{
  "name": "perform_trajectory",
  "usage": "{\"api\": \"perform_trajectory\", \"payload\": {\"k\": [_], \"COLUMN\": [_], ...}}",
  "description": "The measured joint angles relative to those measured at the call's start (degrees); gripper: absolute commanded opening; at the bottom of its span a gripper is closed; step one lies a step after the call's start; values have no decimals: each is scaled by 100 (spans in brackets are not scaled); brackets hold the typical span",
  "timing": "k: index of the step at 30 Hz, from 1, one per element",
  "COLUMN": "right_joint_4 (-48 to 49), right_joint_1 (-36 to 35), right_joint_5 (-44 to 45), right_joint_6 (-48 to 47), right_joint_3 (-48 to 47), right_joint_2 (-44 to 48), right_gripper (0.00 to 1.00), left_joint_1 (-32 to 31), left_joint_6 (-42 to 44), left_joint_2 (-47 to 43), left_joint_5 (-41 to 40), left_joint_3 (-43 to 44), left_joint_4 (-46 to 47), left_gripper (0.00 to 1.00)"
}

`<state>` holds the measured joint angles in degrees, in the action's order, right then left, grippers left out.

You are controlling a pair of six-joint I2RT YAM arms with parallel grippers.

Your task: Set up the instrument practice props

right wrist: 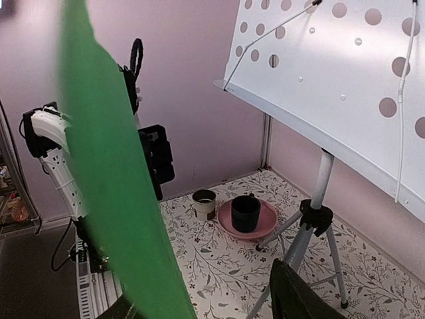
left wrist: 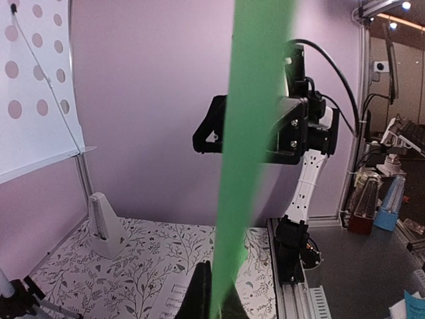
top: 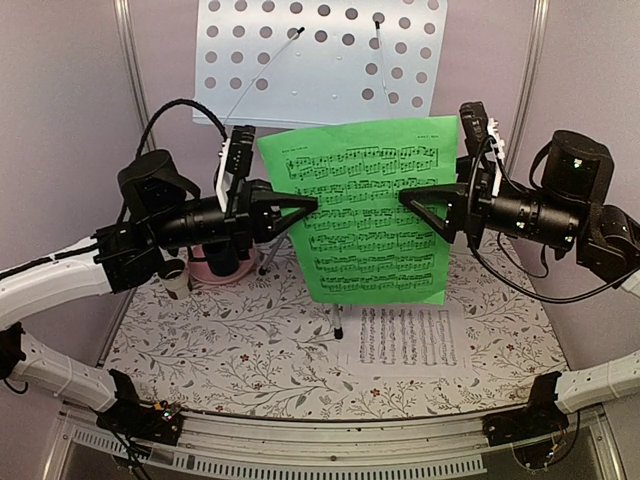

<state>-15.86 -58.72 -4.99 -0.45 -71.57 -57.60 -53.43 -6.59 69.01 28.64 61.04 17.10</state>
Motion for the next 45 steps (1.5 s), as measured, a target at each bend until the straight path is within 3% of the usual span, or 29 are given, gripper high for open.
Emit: {"api": "perform_trajectory", "payload": {"k": [5,9,10,12,13,17,22,31,36,45], "right_joint_4": [-142,-284,-332,-393,-431,-490,-498,-184,-87,271], "right_joint_1": [20,24,24,24,22,59,225,671,953,1558], "right_joint_5": [-109,-155,-160,-157,-162,15,326,651,809,911], "right_joint_6": [-275,-407,-437,-474,-487,-496,-529,-557,-525,-317], "right_joint_3": [-468,-597,-603,-619,-634,-929,-1873,-3088,-3477,-3803], "right_joint_2": [-343,-439,-442,-444,-452,-555,-826,-1419,-1740,-2057], "right_gripper": [29,0,0,0,0,0,0,0,0,0], "left_joint_1": [17,87,118,162,168,160,-59,-149,-149,-70], "left_joint_6": [352,518,544,595,616,730,1110,2065,2524,3049], "left_joint_2": [0,22,28,42,46,-13,-243,-28,623,1764], "left_joint_5": [-2,-105,-140,-278,-374,-1005,-2398,-4734,-5399,-5635], "left_joint_3": [564,839,863,892,903,970,1329,2833,3751,4964], "left_joint_4": [-997,-1567,-1663,-1821,-1875,-2103,-2175,-2081,-2181,-2774], "left_gripper": [0,0,3,25,30,44,49,50,53,57]}}
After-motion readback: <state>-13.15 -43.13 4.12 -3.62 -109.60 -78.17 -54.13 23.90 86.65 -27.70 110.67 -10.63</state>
